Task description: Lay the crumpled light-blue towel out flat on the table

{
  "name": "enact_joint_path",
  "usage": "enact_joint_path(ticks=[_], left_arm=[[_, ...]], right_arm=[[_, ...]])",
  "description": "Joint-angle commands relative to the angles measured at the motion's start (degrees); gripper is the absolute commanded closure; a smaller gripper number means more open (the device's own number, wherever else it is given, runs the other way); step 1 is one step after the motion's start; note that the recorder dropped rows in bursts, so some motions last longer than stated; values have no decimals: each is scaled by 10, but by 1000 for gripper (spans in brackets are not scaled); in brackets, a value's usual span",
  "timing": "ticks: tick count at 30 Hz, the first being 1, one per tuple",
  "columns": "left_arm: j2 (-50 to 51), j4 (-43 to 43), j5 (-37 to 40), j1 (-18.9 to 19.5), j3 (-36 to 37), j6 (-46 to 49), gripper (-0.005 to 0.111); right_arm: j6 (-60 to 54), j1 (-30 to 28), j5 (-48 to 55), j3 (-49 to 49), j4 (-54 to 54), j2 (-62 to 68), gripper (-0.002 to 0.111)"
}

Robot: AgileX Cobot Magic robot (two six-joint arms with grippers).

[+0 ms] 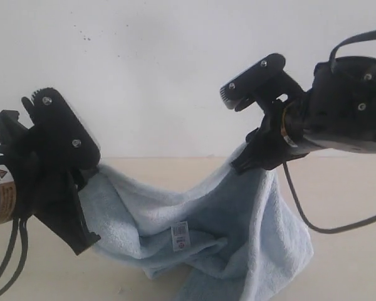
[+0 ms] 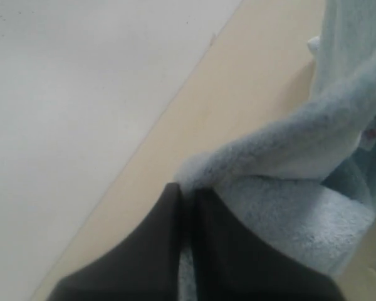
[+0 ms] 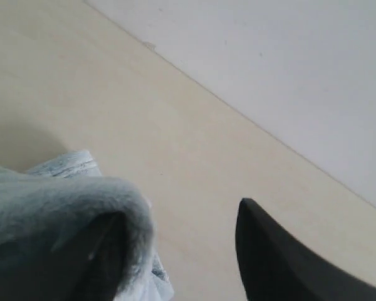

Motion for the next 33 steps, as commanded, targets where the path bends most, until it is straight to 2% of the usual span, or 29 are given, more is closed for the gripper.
enact_joint_path(ticks=[1,3,9,10,15,19,23,25,33], left_arm=[[44,4,41,24,1,-41,103],[67,4,50,40,-5,-80,103],[74,4,45,58,-5,-95,103],[74,4,41,58,-5,-95,103],[74,4,32,58,-5,-95,103],[74,1,32,58,-5,-95,103],[74,4,32,58,-5,-95,103],[74,4,32,58,-5,-95,103],[74,2,32,58,-5,-95,103]], right_arm=[[12,-1,101,-65,-7,-2,41],[7,-1,151,-90,-5,-2,37],[-70,-1,257,-106,-5,-3,37],[-85,-1,266,-106,26,-3,37],[-245,-1,238,-106,239,-1,37],[-268,-1,220,-106,369,-1,37],[-359,0,217,-78,589,-1,37],[-361,0,206,-58,628,5,37],[-287,0,98,44,636,40,37]])
